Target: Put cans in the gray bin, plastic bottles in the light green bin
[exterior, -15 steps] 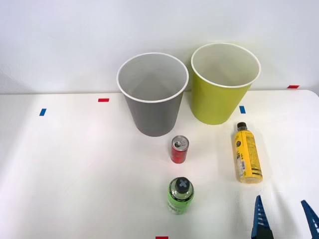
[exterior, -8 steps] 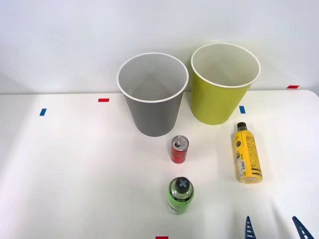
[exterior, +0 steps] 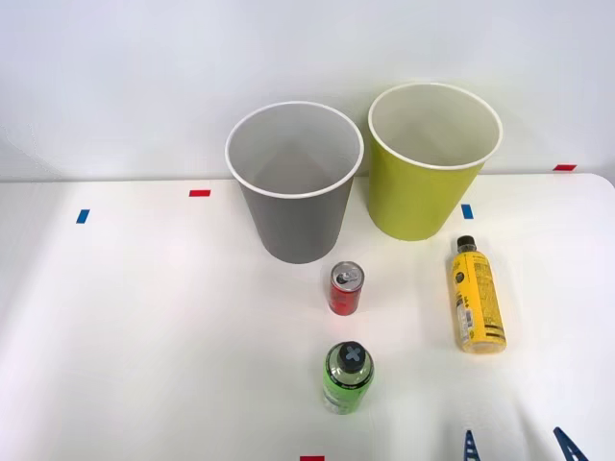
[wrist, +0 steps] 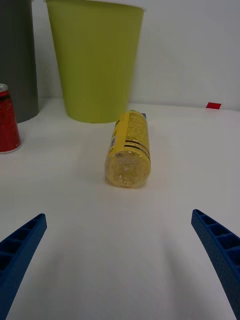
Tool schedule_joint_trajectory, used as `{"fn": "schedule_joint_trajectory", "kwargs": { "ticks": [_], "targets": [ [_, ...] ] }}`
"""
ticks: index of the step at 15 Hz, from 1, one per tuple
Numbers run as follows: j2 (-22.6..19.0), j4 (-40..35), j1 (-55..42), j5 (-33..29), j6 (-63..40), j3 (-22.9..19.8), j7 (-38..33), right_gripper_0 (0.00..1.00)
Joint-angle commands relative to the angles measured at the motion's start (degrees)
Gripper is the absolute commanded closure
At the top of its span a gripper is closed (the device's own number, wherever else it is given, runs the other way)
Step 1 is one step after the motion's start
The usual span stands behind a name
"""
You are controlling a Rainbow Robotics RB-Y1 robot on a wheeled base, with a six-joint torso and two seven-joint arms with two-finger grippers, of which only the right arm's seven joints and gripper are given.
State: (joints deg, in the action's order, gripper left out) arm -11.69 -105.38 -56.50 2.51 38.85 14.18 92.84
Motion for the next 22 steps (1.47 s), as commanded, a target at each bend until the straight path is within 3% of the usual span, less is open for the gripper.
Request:
{"fn": "schedule_joint_trajectory", "kwargs": {
  "ticks": [1, 22],
  "targets": [
    [0.0, 0.0, -0.3, -0.3, 0.1, 0.1, 0.3, 0.0],
    [0.0, 0.0, -0.3, -0.3, 0.1, 0.1, 0.3, 0.0]
  ]
}}
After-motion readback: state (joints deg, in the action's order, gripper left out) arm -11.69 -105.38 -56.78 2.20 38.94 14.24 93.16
